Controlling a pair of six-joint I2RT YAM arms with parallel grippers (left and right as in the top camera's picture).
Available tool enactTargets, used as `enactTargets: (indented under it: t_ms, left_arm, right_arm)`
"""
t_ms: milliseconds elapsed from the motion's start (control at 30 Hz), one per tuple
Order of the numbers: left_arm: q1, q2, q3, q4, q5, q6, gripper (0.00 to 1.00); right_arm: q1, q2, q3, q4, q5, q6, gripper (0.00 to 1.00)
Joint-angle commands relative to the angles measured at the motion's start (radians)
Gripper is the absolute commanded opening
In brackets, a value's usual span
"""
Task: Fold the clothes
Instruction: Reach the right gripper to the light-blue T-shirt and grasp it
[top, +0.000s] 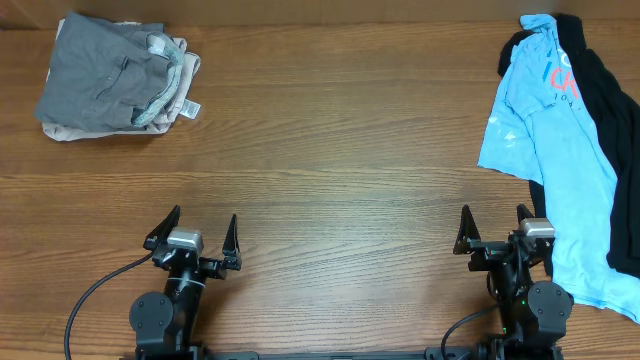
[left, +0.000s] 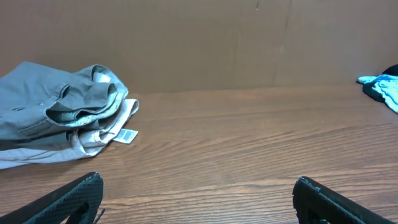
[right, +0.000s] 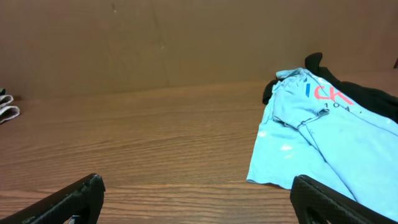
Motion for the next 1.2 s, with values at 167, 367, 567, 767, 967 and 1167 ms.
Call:
enactTargets:
  t_ms: [167, 367, 567, 767, 967, 1167]
  left_arm:
    - [-0.006, -0.011, -0.004, 0.001, -0.013, -0.006, 1.0]
    - [-0.006, -0.011, -0.004, 0.001, -0.013, -0.006, 1.0]
    - [-0.006, -0.011, -0.004, 0.001, -0.013, -0.006, 1.0]
    - [-0.006, -0.011, -0.004, 0.001, -0.013, -0.006, 1.0]
    - [-0.006, -0.011, 0.016, -0.002, 0.121, -0.01, 1.0]
    - [-0.006, 0.011, 0.209, -0.189, 0.112, 0.075, 1.0]
  right_arm:
    - [0.001, -0.009, -0.003, 0.005, 0.005, 0.004, 1.0]
    - [0.001, -0.009, -0.003, 0.005, 0.005, 0.005, 1.0]
    - [0.001, -0.009, -0.003, 0.01, 0.005, 0.004, 1.0]
    - [0.001, -0.009, -0.003, 0.017, 0.005, 0.004, 1.0]
    - [0.001, -0.009, 0.003, 0.111, -0.071, 0.011, 1.0]
    - [0.001, 0.025, 0.128, 0.059, -0.09, 0.011, 1.0]
